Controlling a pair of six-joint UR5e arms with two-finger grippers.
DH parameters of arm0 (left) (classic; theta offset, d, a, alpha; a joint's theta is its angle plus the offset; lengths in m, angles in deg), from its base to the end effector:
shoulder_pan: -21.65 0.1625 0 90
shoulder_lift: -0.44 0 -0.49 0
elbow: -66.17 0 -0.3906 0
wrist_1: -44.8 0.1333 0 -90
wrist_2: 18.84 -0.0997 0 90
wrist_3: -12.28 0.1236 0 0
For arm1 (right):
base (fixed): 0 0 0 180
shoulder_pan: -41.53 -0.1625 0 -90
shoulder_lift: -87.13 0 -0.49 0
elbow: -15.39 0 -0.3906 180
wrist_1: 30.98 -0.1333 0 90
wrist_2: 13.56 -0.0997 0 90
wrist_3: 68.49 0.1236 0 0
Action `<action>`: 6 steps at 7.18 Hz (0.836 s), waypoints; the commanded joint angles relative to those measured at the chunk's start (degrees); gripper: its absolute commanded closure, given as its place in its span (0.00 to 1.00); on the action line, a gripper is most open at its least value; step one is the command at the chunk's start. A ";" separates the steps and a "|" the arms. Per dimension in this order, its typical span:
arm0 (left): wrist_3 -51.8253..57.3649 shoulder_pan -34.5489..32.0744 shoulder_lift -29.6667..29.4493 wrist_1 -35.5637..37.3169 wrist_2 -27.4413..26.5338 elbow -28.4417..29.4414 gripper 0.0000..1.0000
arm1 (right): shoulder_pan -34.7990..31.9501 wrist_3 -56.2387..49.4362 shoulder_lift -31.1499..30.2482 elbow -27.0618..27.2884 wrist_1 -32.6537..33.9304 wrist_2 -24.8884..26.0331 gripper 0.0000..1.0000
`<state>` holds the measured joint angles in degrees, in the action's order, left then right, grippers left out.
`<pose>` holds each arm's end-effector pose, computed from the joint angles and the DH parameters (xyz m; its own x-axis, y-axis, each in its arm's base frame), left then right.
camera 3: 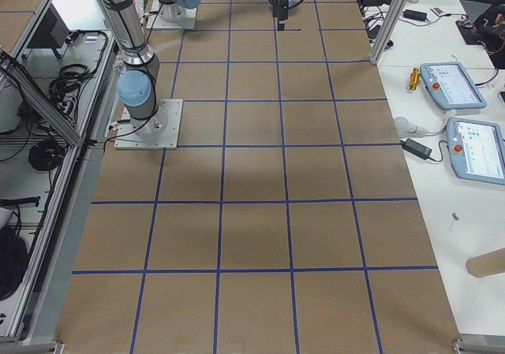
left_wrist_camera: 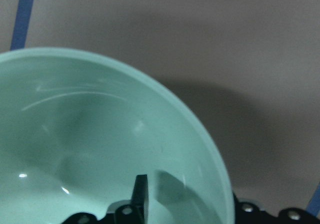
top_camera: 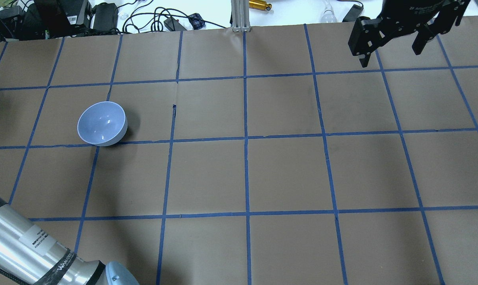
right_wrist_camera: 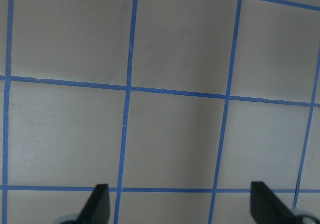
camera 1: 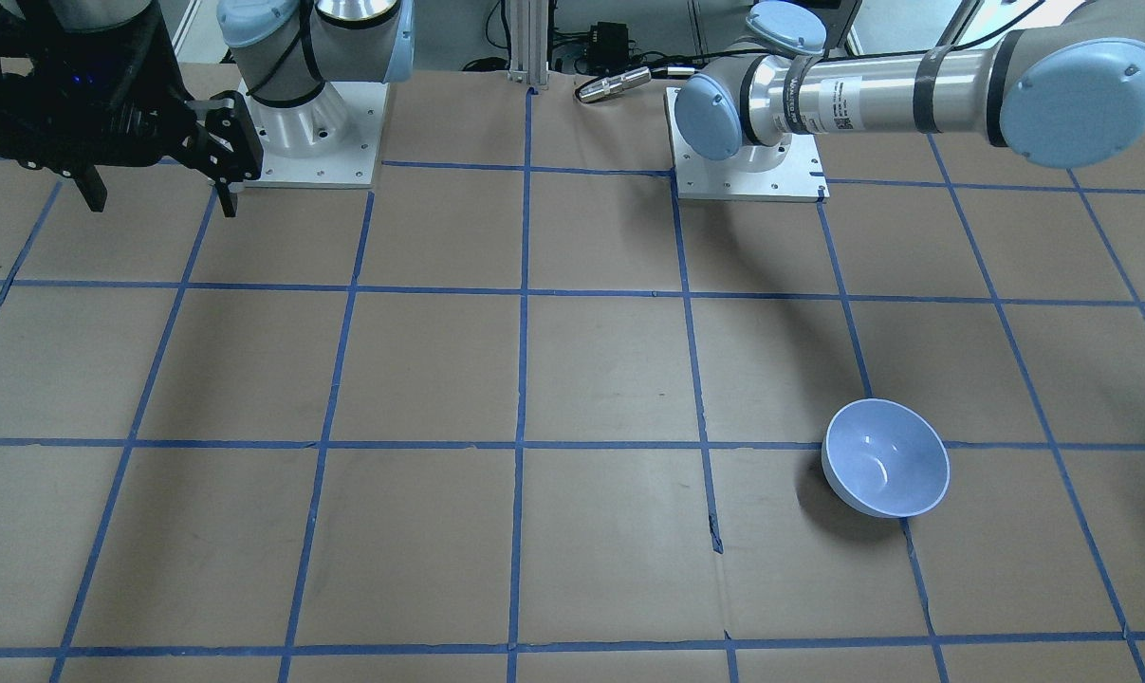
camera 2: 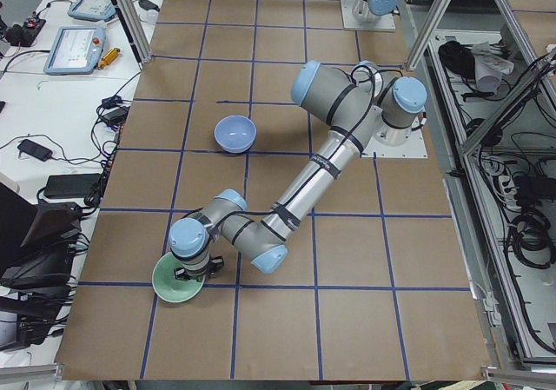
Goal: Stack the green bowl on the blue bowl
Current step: 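Lower the left gripper onto the pale green bowl rim and grasp it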
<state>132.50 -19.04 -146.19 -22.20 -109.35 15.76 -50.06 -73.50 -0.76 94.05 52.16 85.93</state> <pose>0.5922 -0.6835 0.2050 -0.3239 0.9422 -0.0853 0.9423 0.3293 0.0599 0.1270 -0.5049 0.5971 -0.9799 -0.1077 0.1677 -0.1137 0.9931 -0.0268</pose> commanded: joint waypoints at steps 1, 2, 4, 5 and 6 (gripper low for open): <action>-0.16 0.00 0.11 -0.16 0.08 -0.04 1.00 | 0.09 0.00 0.00 0.00 0.00 0.00 0.00; -0.07 0.00 0.20 -0.24 0.08 -0.12 1.00 | 0.00 0.00 0.00 0.00 0.00 0.00 0.00; -0.07 0.00 0.29 -0.59 0.08 -0.12 1.00 | 0.00 0.00 0.00 0.00 0.00 0.00 0.00; -0.07 0.00 0.46 -0.77 0.17 -0.12 1.00 | 0.00 0.00 0.00 0.00 0.00 0.00 0.00; -0.16 0.00 0.81 -1.03 0.17 -0.39 1.00 | 0.00 0.00 0.00 0.00 0.00 0.00 0.00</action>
<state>132.41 -19.04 -145.71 -22.95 -109.22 15.55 -50.05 -73.50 -0.76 94.05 52.16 85.93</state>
